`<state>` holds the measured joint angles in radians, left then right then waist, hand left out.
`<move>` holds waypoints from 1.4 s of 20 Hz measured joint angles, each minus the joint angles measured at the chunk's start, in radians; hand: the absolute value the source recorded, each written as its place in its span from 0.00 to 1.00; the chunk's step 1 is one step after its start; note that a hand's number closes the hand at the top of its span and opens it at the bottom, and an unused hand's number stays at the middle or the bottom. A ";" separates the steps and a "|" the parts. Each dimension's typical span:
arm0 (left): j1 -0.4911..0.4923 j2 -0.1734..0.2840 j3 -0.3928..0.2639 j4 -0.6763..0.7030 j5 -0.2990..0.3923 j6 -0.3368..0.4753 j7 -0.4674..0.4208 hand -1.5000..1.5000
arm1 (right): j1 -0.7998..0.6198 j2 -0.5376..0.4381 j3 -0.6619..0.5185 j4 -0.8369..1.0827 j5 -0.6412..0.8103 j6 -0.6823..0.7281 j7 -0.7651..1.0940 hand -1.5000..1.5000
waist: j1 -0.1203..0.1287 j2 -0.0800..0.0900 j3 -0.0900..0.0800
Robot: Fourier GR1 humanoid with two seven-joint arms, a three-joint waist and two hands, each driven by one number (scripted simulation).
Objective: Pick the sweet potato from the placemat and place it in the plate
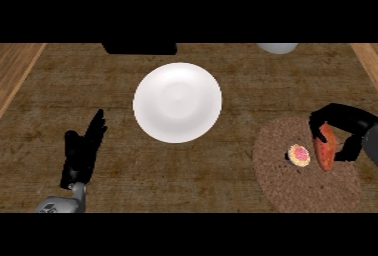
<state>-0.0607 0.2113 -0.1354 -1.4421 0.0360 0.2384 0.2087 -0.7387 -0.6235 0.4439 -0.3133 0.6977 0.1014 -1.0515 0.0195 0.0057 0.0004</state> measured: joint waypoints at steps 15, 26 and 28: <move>-0.019 -0.013 -0.036 0.020 -0.011 -0.025 0.011 0.50 | -0.286 0.576 -0.133 -0.082 -0.086 -0.419 0.967 1.00 | 0.072 -0.029 -0.008; -0.062 -0.023 -0.048 0.036 -0.025 -0.028 0.024 0.50 | -0.516 0.620 0.012 -0.140 0.000 -0.736 1.686 1.00 | 0.100 -0.015 -0.007; -0.065 -0.038 -0.053 0.047 -0.032 -0.017 0.014 0.50 | -0.538 0.621 0.065 -0.155 0.011 -0.742 1.807 1.00 | 0.095 -0.011 -0.006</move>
<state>-0.1254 0.1735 -0.1879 -1.3950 0.0043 0.2218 0.2225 -1.2767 -0.0025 0.5088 -0.4679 0.7090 -0.6408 0.7553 0.1144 -0.0055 -0.0057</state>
